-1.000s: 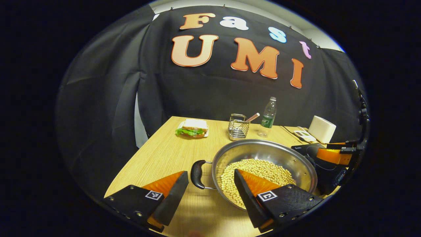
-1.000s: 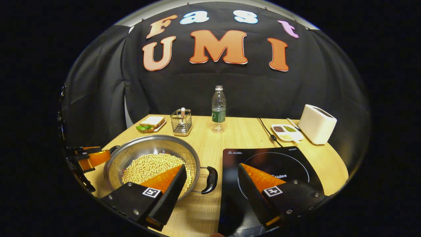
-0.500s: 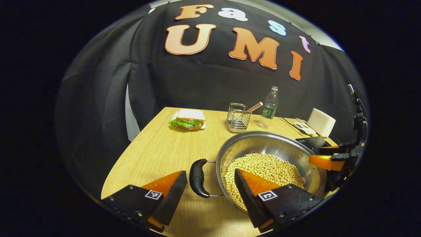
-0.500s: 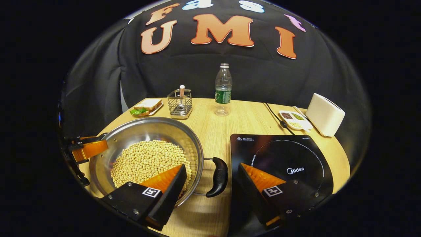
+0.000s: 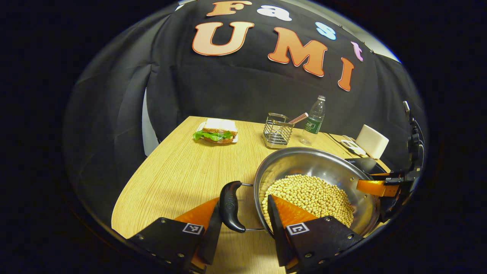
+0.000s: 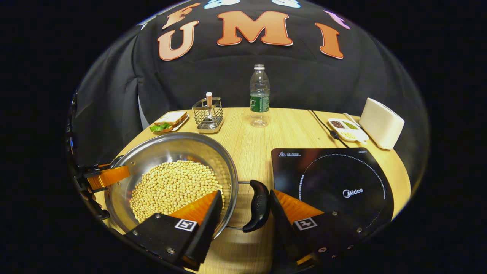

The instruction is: First push the handle of the pot to place it horizontally, then grasp the pot with both hands and set it on the induction cooktop.

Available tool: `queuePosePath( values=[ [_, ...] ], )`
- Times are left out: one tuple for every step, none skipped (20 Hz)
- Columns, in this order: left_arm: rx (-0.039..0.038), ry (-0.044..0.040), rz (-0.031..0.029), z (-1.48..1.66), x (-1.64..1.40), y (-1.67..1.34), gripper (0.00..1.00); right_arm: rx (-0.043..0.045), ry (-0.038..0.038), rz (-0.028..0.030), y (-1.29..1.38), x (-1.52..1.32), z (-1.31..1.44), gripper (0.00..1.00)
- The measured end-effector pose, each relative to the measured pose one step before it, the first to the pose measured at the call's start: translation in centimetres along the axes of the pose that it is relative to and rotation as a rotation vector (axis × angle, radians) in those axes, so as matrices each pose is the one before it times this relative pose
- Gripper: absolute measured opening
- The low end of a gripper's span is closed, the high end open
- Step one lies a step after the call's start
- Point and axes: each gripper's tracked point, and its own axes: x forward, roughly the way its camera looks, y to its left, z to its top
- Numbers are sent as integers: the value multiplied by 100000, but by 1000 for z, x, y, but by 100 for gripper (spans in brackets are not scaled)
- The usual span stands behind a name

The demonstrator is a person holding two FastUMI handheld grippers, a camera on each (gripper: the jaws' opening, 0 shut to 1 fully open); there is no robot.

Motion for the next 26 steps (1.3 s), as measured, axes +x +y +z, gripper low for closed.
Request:
queuePosePath(
  values=[
    [-469, 841, 1, -402, 97, -182, 63, -173, -569, 40, 23, -58, 282, 71],
    [-585, 591, 521, -78, 33, -21, 60, 634, -474, -163, 23, -14, 1, 69],
    [-251, 279, 870, -5, -209, 24, 60, 1712, -2160, 34, -100, 49, 314, 66],
    [-455, 184, 1292, -37, 23, -34, 57, 2960, -367, 61, -1, 60, 228, 64],
    [-337, 38, 1033, 55, -215, -39, 56, 3716, 305, 406, -42, 217, -230, 53],
    [-629, 164, 926, -40, -137, 89, 53, 1601, 974, 859, 109, 67, -102, 53],
    [-981, -334, 714, 25, -181, -42, 53, -92, 63, 479, -12, -108, -17, 50],
    [-1032, 419, 1222, -90, -213, 89, 52, -617, -209, 263, 39, -294, 109, 50],
    [-394, 634, 1114, -306, -170, -27, 51, -126, -653, 711, 65, -256, 283, 50],
    [54, -434, 880, 172, -594, -85, 49, 1298, -1159, 909, 103, -269, 537, 50],
    [748, -1386, 822, 352, -771, -94, 49, 886, -501, 1236, 63, -645, 416, 50],
    [1310, -3123, 776, 873, -801, -234, 50, 553, -876, 899, -31, -501, 480, 49],
    [959, -1297, 341, 642, -954, -467, 49, -42, -1185, 511, -218, -616, 456, 49],
    [417, -1334, 186, 857, -777, -341, 49, 74, -1488, 476, -180, -629, 570, 49],
    [350, -1361, -206, 889, -614, -420, 51, 700, -1476, 308, -258, -709, 625, 49],
    [535, -1242, -301, 726, -621, -593, 49, 596, -1569, 168, -266, -760, 792, 49],
    [943, -1078, -210, 679, -499, -771, 49, 23, -1325, 36, -385, -784, 668, 49],
    [1138, -875, -216, 637, -416, -756, 51, 334, -1322, -11, -604, -707, 584, 49],
    [562, -843, -432, 541, -431, -842, 49, 527, -1177, -141, -577, -786, 602, 49],
    [146, -904, -833, 709, -445, -869, 49, 500, -638, -387, -698, -833, 437, 49],
    [-11, -468, -884, 441, -290, -1148, 49, 617, -1130, -509, -829, -744, 550, 49],
    [370, -548, -896, 434, -256, -1080, 49, 463, -974, -564, -864, -701, 525, 49],
    [900, -525, -798, 447, -330, -1142, 49, 353, -803, -655, -979, -601, 443, 49],
    [965, -436, -863, 336, -123, -1134, 51, 401, -900, -822, -1085, -563, 397, 49],
    [828, -344, -1009, 331, 4, -1275, 49, 620, -695, -943, -1180, -577, 331, 49],
    [437, -14, -1238, 149, -34, -1294, 49, 838, -839, -910, -1125, -568, 374, 49]
  ],
)
